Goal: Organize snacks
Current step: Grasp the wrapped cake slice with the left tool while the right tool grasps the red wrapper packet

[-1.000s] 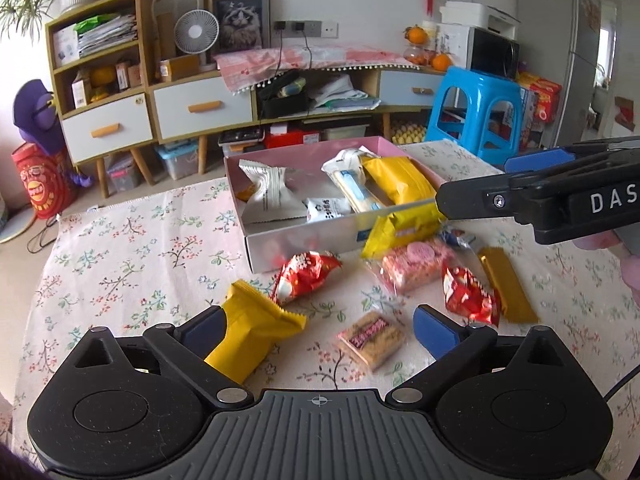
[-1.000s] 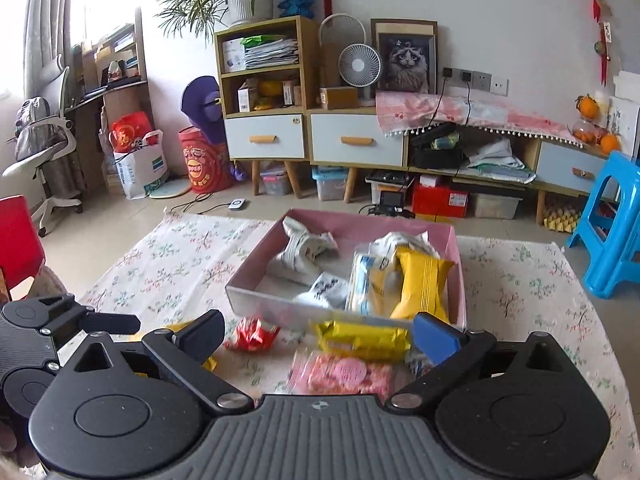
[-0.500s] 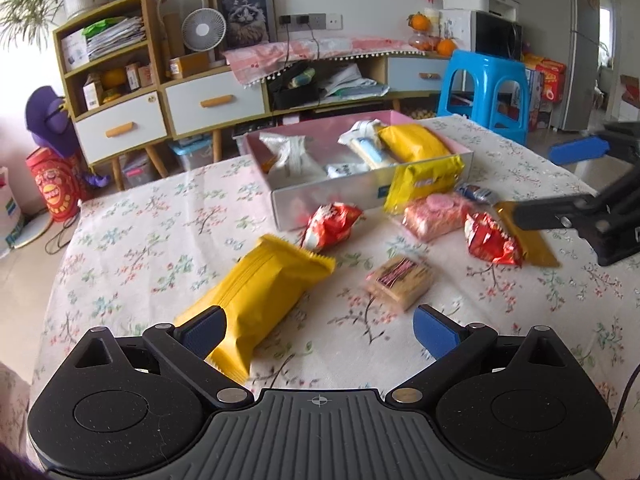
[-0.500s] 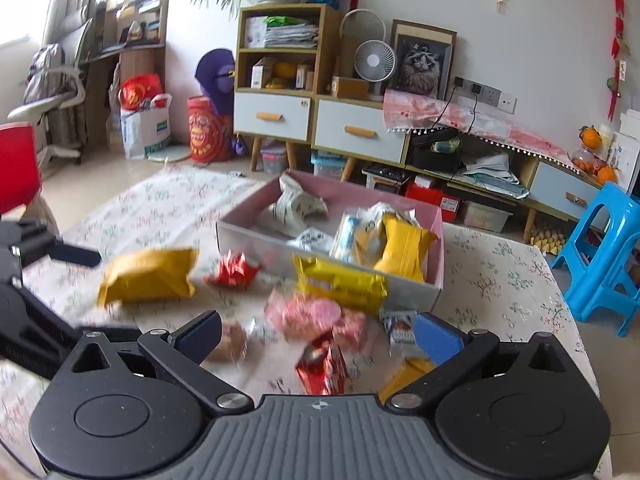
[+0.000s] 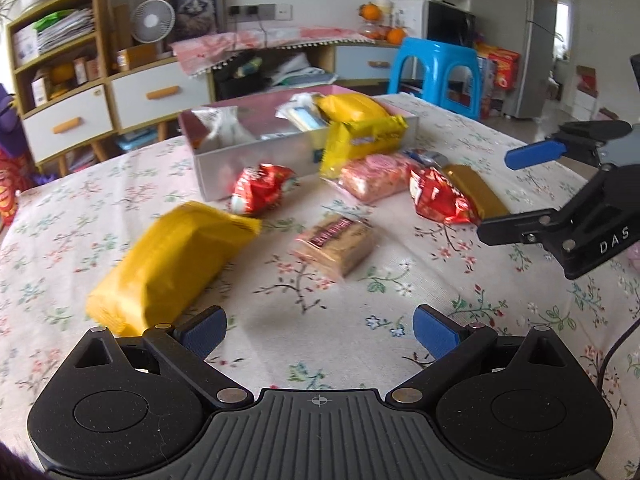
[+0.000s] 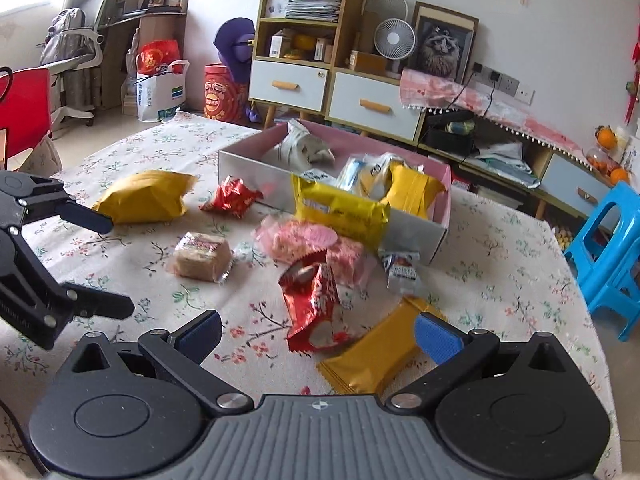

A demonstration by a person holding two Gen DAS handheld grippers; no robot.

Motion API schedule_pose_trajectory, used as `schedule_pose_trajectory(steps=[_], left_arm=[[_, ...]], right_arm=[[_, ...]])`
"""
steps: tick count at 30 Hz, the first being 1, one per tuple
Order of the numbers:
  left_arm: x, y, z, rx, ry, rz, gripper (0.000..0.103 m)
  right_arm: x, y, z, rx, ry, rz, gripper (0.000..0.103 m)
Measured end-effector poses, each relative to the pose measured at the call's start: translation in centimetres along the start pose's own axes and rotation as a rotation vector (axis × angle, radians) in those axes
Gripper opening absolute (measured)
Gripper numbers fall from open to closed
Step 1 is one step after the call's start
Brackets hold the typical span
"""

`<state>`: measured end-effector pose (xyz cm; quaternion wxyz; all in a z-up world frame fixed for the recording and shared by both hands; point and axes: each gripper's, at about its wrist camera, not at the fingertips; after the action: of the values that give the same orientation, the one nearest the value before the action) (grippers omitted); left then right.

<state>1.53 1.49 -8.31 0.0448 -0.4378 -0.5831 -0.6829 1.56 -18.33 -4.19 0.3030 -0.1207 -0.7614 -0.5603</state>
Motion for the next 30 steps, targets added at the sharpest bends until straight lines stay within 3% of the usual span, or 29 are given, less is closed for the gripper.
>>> schedule_pose_trajectory(steps=[7,17,23,30], left_arm=[[-1.7,0.2,0.3,-0.003,-0.027,-0.020,0.101],[-3.3,1.7,1.0,0.003,-0.054,-0.036,0.098],[-4.1,2.6,1.5,-0.015,-0.074,-0.039,0.091],[-4.4,3.2,1.8,-0.020,-0.083,-0.041,0.074]], right_arm=[[-0.8,-0.2,0.1,0.005,0.055,-0.012,0.090],[-3.3,0.8,0.2,-0.009,0.113,0.042,0.070],[-4.2,0.8,-0.4,-0.055,0.127,0.063,0.061],[-4.5,1.2,-0.4,-0.064,0.135,0.060,0.054]])
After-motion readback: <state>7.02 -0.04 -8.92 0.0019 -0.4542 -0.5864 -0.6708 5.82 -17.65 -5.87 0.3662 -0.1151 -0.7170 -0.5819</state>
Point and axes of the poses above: each gripper's, at about its wrist camera, not at the fingertips, and x roughly against the way its jaws point, z to its left, y to its top, and after that the axes turned 6 degrees about -y, right-handed
